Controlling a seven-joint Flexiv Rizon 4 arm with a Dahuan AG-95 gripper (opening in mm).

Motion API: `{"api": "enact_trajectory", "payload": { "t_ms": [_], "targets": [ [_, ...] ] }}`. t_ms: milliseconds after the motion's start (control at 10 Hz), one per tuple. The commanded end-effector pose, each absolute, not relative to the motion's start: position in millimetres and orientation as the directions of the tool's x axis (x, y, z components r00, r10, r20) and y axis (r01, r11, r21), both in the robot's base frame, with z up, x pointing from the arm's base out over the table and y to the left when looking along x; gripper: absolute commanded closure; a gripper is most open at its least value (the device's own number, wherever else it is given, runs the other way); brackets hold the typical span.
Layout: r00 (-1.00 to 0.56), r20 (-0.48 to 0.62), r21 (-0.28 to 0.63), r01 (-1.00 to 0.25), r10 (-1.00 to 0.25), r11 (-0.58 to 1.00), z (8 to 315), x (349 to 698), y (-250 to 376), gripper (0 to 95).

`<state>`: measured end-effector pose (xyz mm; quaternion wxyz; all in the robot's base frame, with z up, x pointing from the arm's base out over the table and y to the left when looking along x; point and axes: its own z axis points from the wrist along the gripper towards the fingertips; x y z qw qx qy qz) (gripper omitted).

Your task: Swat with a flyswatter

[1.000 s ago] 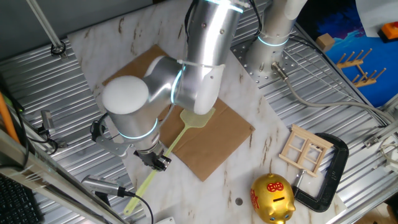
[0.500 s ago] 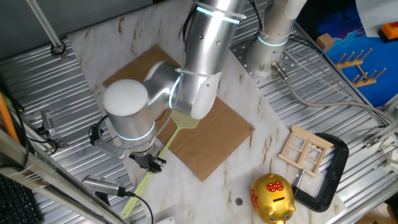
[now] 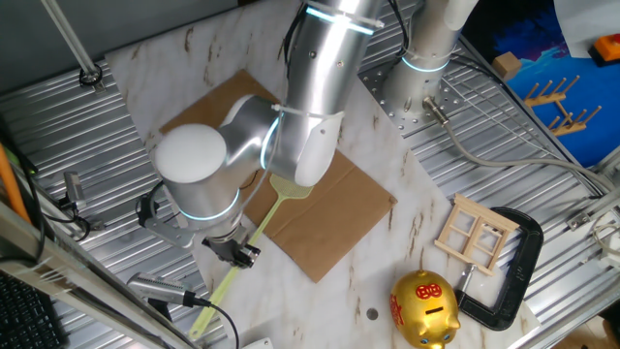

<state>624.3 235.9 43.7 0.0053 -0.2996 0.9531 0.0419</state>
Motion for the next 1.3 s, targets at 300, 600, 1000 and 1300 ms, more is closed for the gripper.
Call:
{"api": "enact_trajectory", "payload": {
  "t_ms": [300, 600, 1000, 1300],
  "targets": [
    [-0.822, -0.024, 0.075, -0.57, -0.57, 0.818, 53.5, 615.4, 233.3, 95.0],
    [-0.825, -0.026, 0.067, -0.565, -0.564, 0.823, 48.5, 617.8, 237.7, 95.0],
    [-0.817, -0.033, 0.05, -0.576, -0.575, 0.816, 35.0, 621.8, 240.3, 95.0],
    [-0.815, -0.031, 0.053, -0.58, -0.579, 0.813, 34.7, 620.8, 239.9, 95.0]
  ]
}}
